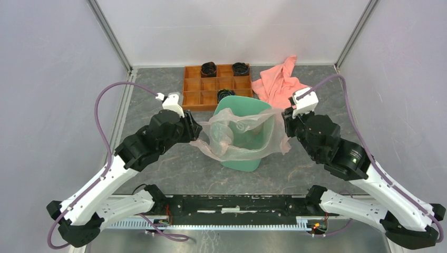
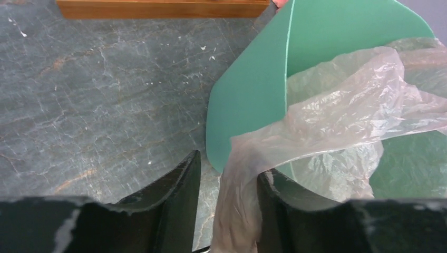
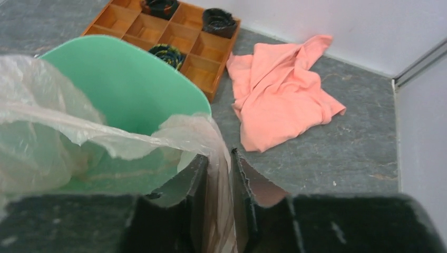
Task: Put the trash bags into the trash bin
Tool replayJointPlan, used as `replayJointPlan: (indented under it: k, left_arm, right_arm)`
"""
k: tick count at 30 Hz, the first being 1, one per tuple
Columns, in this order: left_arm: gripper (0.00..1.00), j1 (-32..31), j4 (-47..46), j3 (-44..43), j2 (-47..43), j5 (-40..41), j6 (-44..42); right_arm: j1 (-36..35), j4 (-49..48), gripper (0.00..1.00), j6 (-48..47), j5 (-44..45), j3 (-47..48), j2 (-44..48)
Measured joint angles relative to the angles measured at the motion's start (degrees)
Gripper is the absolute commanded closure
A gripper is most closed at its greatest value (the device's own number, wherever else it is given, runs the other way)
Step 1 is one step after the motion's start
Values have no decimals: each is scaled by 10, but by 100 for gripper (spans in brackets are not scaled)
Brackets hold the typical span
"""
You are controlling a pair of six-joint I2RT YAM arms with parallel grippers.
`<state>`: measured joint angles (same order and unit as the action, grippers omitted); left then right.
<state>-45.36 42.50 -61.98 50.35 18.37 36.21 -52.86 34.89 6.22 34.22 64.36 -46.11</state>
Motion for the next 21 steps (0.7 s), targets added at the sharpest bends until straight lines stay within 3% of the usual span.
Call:
replayJointPlan:
  k: [3, 7, 14, 21]
  left_arm:
    - [72, 18, -11, 0, 11, -8, -8]
    - [84, 52, -38, 0, 33, -37, -20]
    - [97, 137, -99, 6, 57, -103, -27]
    - [98, 217, -180, 30, 118, -204, -26]
  right_arm:
    - [5, -22, 81, -6, 26, 11, -30]
    - [40, -45, 75, -17, 12, 11, -71]
    - [156, -99, 53, -32, -86, -3, -119]
    - [250, -145, 28, -35, -226, -9, -174]
